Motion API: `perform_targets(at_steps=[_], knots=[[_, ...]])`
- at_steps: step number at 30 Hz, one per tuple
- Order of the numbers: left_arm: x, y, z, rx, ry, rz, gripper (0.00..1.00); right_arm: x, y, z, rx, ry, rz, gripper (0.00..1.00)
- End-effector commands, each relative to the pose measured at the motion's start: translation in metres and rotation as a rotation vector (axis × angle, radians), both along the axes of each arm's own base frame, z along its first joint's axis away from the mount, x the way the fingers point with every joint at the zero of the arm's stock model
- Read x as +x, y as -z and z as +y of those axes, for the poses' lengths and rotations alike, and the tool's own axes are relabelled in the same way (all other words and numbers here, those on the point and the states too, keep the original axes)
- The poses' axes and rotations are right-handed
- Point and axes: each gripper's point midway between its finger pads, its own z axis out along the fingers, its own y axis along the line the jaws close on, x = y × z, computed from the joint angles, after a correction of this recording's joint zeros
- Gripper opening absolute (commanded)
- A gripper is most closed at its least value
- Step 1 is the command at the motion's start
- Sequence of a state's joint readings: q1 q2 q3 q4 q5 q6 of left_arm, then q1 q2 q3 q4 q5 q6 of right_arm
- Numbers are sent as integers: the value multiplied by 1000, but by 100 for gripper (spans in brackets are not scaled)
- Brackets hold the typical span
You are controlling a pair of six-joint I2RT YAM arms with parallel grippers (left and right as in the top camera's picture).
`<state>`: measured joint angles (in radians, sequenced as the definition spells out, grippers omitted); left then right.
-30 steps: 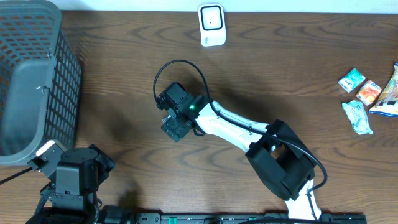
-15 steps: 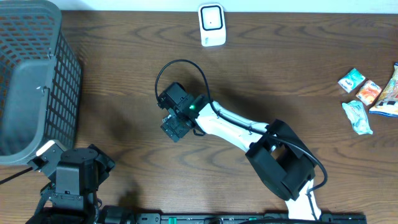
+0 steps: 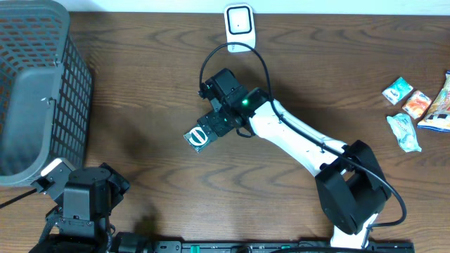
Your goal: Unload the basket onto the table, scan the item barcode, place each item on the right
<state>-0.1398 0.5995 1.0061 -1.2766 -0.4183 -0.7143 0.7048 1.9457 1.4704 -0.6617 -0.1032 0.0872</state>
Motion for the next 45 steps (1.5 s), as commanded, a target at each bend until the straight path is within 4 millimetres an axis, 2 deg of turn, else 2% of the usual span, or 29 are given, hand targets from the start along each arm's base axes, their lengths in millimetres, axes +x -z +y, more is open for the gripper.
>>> perform_targets(at_steps=[1,10,15,20,22,27,34,40,45], knots=[[-1,-1,3,6,-22,-6,98,-9,-4,9,41,-29,33,96],[-1,-1,3,6,-22,-6,98,-11,-4,12,59,-9,52,99],[-1,-1,3,6,-22,-6,98,-32,-8,31,131,-79,120,99],[-1,-1,3,6,-22,-6,98,-43,-6,40,122,-109,118,99],[-1,-1,3,6,-22,-6,98,-40,-4,38,88,-98,88,99],[-1,-1,3,6,-22,-6,98,-24,3,15,-57,-28,-7,99],[-1,-1,3,6,-22,-6,97,-27,7,14,-91,-103,-20,99],[-1,-1,3,6,-22,-6,98,-33,34,30,-107,-151,-14,99],[-1,-1,3,6,-22,-6,98,-32,59,28,-175,-149,-21,99]])
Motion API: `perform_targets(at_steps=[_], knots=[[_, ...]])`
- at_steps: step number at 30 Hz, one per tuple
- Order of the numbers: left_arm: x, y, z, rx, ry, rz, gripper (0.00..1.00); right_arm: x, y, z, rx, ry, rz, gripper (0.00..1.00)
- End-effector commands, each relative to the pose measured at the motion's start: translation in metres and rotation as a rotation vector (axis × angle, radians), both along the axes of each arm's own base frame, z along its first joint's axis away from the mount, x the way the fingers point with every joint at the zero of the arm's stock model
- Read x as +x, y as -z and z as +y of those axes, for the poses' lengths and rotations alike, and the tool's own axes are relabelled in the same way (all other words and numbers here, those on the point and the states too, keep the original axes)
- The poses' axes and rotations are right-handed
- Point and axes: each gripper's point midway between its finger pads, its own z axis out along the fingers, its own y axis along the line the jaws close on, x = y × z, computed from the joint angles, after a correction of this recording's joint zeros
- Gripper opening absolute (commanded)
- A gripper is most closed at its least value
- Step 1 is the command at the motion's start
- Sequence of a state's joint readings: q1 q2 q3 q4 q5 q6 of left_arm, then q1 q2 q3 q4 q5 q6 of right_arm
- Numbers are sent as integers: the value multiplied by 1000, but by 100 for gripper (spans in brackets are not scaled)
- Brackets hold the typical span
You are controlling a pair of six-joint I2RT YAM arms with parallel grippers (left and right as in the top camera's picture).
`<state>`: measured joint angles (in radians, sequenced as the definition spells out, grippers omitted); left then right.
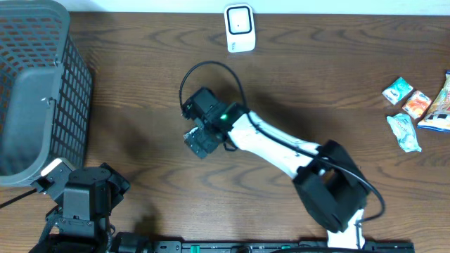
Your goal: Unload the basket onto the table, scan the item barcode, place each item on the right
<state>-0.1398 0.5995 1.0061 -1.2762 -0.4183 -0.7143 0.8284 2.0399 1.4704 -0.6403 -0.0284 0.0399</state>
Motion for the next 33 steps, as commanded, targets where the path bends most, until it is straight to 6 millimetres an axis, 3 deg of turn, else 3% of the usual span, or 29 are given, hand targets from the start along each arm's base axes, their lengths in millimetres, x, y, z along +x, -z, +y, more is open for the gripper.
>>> perform_targets(at_steps=[1,13,18,24,33], knots=[[-1,-1,3,6,-22,-6,98,0,23,-3,-71,-11,-14,99],[-1,-1,3,6,-22,-5,98,3,39,4,-57,-18,-9,99],[-1,-1,3,6,-22,-6,98,3,42,9,-46,-24,-13,91],[-1,-1,3,6,-22,-6,98,1,43,9,-52,-23,-11,66],[-1,-1,3,6,-22,-6,98,2,42,9,-46,11,-4,67]])
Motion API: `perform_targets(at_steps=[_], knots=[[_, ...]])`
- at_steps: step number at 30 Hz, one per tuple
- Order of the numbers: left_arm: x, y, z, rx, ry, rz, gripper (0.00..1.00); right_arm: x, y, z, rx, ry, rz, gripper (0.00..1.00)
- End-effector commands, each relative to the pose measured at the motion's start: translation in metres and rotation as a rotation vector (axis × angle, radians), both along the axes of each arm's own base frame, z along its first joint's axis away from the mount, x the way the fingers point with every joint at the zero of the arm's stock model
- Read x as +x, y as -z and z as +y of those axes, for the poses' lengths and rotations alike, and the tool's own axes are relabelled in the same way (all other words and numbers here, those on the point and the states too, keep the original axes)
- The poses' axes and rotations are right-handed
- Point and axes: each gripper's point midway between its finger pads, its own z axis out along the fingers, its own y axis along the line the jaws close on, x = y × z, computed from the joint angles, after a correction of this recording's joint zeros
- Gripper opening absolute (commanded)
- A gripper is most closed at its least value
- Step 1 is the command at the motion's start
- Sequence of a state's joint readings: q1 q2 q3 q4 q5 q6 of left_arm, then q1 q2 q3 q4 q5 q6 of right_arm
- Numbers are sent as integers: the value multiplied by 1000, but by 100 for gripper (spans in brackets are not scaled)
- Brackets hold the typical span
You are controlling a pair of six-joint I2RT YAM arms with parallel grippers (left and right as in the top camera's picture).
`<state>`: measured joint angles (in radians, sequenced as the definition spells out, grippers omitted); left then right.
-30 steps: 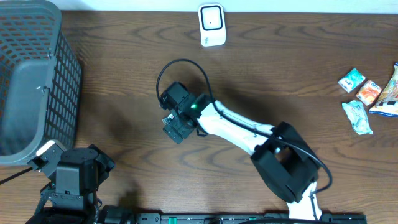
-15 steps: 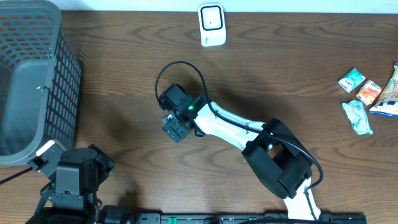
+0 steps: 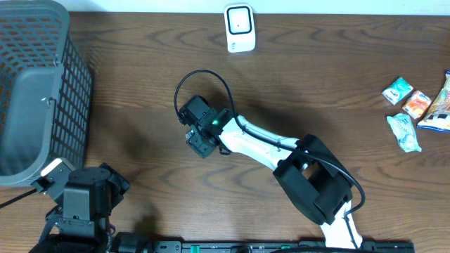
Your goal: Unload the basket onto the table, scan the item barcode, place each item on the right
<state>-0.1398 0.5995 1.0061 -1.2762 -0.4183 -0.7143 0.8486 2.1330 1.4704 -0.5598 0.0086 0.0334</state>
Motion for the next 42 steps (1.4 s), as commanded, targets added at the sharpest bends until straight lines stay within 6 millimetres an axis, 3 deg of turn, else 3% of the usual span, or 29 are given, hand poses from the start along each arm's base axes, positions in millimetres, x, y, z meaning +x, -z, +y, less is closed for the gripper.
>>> perform_targets(at_steps=[1,5,11,17,21,22,24,26,36,42], knots=[[-1,-1,3,6,-22,-6,98,-1,5,-2,-5,48,18,66],[-1,-1,3,6,-22,-5,98,0,-13,-2,61,96,58,64],[-1,-1,3,6,-22,-6,98,-1,-60,0,265,81,183,61],[-1,-1,3,6,-22,-6,98,4,-98,-18,439,100,319,58],[-1,-1,3,6,-22,-5,98,13,-93,-36,410,137,319,63],[-1,-1,3,6,-22,-6,98,15,-90,-40,390,135,299,68],[-1,-1,3,6,-22,-5,98,21,-84,-46,323,127,233,90],[-1,-1,3,6,-22,-6,98,23,-79,-48,262,107,174,97],[-1,-1,3,6,-22,-6,98,28,-72,-35,25,40,-104,99],[-1,-1,3,6,-22,-5,98,18,-45,-19,-22,-64,-101,99]])
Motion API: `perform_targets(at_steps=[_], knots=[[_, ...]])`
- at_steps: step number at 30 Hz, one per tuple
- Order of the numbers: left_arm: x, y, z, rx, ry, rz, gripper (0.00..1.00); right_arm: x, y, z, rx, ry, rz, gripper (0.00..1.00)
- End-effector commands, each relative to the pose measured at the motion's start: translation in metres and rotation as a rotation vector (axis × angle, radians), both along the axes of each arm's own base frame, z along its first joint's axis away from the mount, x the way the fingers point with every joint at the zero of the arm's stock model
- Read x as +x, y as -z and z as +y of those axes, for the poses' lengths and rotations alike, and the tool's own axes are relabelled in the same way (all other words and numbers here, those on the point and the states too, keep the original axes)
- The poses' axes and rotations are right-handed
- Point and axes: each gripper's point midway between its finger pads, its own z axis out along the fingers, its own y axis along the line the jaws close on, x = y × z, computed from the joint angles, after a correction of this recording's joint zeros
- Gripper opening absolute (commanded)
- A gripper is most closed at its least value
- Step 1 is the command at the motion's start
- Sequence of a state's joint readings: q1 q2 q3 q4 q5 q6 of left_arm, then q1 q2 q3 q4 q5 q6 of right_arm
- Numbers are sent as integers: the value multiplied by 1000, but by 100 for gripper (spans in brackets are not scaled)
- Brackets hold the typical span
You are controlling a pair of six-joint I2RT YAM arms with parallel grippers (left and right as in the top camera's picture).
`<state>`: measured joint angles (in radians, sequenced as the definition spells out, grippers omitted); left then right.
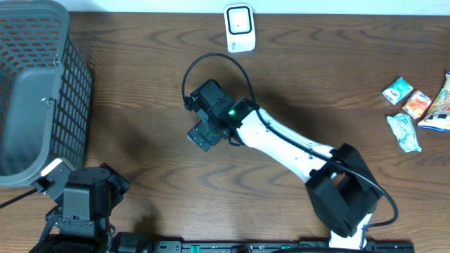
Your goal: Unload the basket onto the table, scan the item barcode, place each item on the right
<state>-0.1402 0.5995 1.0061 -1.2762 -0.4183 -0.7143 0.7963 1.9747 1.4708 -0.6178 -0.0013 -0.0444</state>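
Observation:
The white barcode scanner (239, 28) stands at the table's far edge, in the middle. My right arm reaches from the front right to the table's centre. Its gripper (204, 133) points down, a good way in front and to the left of the scanner. The gripper's dark body covers its fingers from above, so no item shows in it and its state is unclear. My left arm (81, 200) sits folded at the front left, with its fingers hidden.
A grey mesh basket (35, 91) fills the far left of the table. Several snack packets lie at the right edge, among them a blue one (397, 90), an orange one (416, 104) and a pale one (404, 132).
My right gripper has shifted slightly right and toward the far edge, and the arm's elbow now lies further right. The left arm has not moved.
At first my right gripper held a green-and-white packet in front of the scanner. Then it was further left with the packet no longer showing. Later it was further left still. Now it is slightly back toward the right, and the packet stays unseen.

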Motion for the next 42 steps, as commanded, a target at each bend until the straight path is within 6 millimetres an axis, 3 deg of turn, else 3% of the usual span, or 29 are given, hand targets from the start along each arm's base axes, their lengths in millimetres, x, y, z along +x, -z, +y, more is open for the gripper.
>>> perform_targets(at_steps=[1,5,12,22,25,33,42], knots=[[-1,-1,3,6,-23,-6,98,0,27,-3,-90,-39,-12,99],[-1,-1,3,6,-23,-6,98,-1,44,-1,-103,-45,14,99],[-1,-1,3,6,-22,-5,98,-4,46,2,-87,-56,29,99],[-1,-1,3,6,-23,-6,98,-13,69,5,-104,-84,79,99],[-1,-1,3,6,-23,-6,98,-14,69,7,-103,-90,77,95],[-1,-1,3,6,-22,-5,98,-13,70,9,-98,-87,74,68],[-1,-1,3,6,-23,-6,98,-12,61,13,-31,27,113,67]])
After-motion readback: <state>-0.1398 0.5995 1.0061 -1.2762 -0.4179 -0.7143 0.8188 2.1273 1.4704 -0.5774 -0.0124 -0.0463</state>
